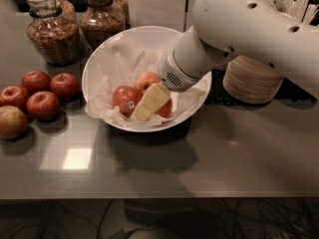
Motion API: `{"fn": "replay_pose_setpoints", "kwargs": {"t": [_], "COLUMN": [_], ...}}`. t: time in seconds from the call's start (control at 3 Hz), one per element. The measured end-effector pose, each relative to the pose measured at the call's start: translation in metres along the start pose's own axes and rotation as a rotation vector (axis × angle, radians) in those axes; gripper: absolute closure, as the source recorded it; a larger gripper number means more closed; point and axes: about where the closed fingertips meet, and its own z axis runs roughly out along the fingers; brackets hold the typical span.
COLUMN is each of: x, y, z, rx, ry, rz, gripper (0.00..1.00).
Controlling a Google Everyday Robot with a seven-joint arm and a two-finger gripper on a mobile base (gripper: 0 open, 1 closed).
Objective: Pick apple from white bowl
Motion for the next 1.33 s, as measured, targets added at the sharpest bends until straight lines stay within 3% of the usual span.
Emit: {"fn": "replay_pose_setpoints", "kwargs": {"t": [0.33, 0.67, 1.33], "x": [0.0004, 0.0004, 0.0004], "y": [-0.0005, -0.0005, -0.0005], "z": [0.0004, 0.0004, 0.0004], "rx": [0.002, 0.002, 0.002], "ry": [0.0, 0.0, 0.0], "rz": [0.006, 0.006, 0.006], "gripper": [0.0, 0.18, 0.68]}}
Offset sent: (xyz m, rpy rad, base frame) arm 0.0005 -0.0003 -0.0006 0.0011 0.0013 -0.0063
